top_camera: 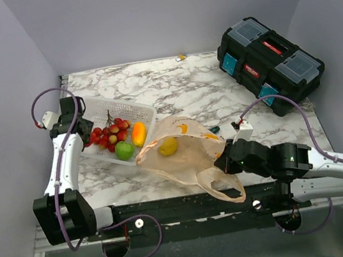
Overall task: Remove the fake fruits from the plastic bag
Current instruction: Place the fake fruit in the bin.
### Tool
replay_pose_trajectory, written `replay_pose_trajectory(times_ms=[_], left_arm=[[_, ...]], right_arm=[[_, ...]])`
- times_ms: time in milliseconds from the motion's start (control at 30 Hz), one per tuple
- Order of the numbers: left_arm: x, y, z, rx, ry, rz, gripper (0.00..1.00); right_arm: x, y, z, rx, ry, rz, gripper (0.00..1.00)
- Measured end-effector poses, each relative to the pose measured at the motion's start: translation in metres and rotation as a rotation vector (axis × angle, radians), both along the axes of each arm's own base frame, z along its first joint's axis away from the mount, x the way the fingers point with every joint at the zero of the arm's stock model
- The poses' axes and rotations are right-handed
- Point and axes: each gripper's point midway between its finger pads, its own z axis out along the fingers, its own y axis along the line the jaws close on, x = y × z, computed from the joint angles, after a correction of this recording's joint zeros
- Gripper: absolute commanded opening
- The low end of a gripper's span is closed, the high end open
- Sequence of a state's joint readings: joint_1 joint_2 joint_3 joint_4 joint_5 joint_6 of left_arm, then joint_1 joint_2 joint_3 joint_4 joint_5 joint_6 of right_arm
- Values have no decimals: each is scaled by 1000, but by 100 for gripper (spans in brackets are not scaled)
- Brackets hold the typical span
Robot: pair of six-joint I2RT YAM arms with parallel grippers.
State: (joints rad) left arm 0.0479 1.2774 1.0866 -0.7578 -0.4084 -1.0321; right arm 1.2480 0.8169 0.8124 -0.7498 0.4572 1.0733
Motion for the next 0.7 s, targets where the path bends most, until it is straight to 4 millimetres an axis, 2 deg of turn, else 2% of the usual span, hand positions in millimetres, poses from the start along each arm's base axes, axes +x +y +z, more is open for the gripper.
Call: replay_pose_trajectory(times_ms=[133, 233, 333, 433, 533, 700], left_arm=[[-10, 27, -12, -29, 38, 130, 0], [-13, 40, -19, -49, 55, 186, 0], [-8, 43, -30, -72, 71, 198, 0], [-6, 42, -39, -90, 100, 196, 8], [-3, 44, -40, -95, 106, 202, 17], [1, 48, -41, -118, 103, 212, 22]], right_arm=[[0, 0, 1, 3, 0, 1, 1], [0, 0, 1, 5, 0, 1, 1], [0, 1, -1, -3, 2, 2, 1], [0, 2, -4, -17, 7, 2, 1], [0, 2, -6, -25, 9, 2, 1], [0, 2, -7, -26, 10, 2, 1]])
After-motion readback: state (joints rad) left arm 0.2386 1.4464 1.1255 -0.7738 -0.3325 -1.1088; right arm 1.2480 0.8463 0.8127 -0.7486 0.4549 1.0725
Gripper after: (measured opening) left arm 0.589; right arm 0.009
